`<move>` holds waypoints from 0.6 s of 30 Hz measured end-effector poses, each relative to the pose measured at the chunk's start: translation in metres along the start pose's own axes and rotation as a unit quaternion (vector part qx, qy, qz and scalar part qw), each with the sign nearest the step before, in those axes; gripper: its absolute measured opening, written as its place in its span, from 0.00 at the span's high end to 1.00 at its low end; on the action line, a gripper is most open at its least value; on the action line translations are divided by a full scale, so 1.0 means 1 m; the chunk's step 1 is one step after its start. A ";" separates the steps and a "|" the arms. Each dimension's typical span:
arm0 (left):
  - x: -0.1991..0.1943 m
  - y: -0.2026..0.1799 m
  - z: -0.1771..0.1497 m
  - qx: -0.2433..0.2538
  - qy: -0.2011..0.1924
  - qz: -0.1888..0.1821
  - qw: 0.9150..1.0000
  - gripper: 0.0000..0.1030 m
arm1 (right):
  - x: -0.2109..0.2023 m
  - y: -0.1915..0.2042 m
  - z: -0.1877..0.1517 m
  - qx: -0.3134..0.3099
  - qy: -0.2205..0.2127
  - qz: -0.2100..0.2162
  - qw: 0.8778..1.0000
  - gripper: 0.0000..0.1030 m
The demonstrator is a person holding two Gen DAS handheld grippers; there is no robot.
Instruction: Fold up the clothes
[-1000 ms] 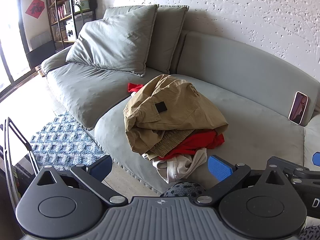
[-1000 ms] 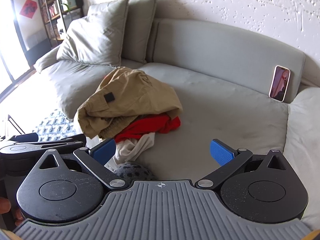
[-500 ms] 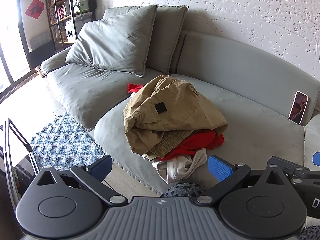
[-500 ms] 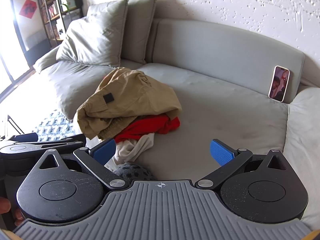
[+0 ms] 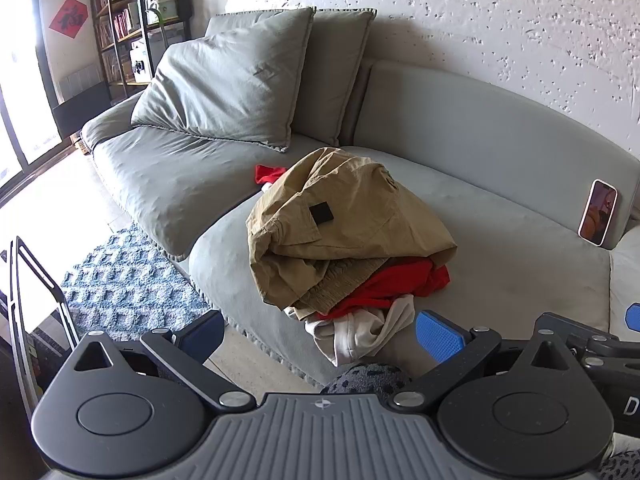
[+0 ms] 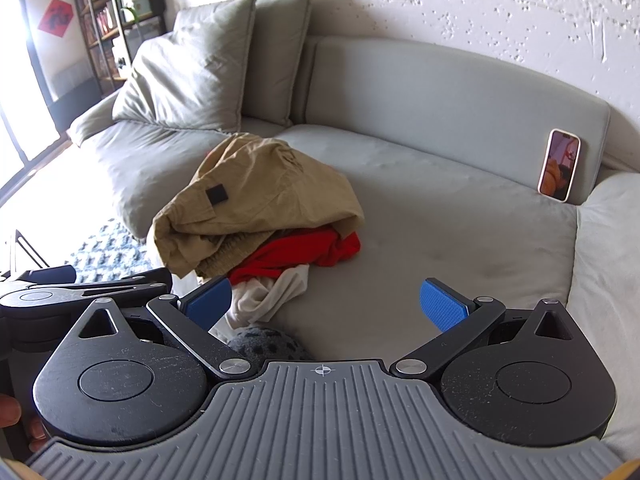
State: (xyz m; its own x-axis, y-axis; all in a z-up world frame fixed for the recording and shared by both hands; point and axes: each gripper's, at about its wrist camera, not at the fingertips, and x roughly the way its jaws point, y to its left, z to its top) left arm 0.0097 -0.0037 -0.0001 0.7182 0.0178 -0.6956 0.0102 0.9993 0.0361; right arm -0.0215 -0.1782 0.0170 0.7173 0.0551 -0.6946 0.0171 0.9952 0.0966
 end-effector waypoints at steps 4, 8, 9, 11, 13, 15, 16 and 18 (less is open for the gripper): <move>0.001 -0.001 0.000 0.001 0.002 0.000 1.000 0.01 | 0.001 0.000 -0.001 0.000 0.001 0.000 1.000 0.00; 0.003 -0.002 -0.001 0.001 0.005 0.001 1.000 0.01 | 0.004 0.000 -0.001 0.001 0.003 -0.001 1.000 0.00; 0.004 -0.002 -0.001 0.001 0.006 0.001 1.000 0.01 | 0.004 0.000 -0.001 0.001 0.004 -0.001 1.000 0.00; 0.006 -0.001 -0.001 0.000 0.007 0.001 1.000 0.01 | 0.006 -0.001 -0.001 0.001 0.005 -0.001 1.000 0.00; 0.012 0.001 -0.002 -0.004 0.011 -0.003 1.000 0.01 | 0.010 0.000 -0.002 0.000 0.006 -0.001 1.000 0.00; 0.019 0.005 -0.004 -0.011 0.017 -0.008 1.000 0.01 | 0.016 0.002 -0.002 -0.004 0.008 -0.001 1.000 0.00; 0.023 0.008 -0.006 -0.014 0.020 -0.011 1.000 0.01 | 0.021 0.004 -0.001 -0.008 0.009 -0.003 1.000 0.00; 0.035 0.015 -0.010 -0.022 0.025 -0.018 0.999 0.01 | 0.031 0.008 -0.001 -0.017 0.005 -0.006 1.000 0.00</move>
State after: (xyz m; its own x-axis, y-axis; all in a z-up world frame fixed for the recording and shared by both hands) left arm 0.0275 0.0125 -0.0310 0.6817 -0.0171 -0.7315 0.0040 0.9998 -0.0196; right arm 0.0003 -0.1682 -0.0040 0.7108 0.0444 -0.7020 0.0019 0.9979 0.0650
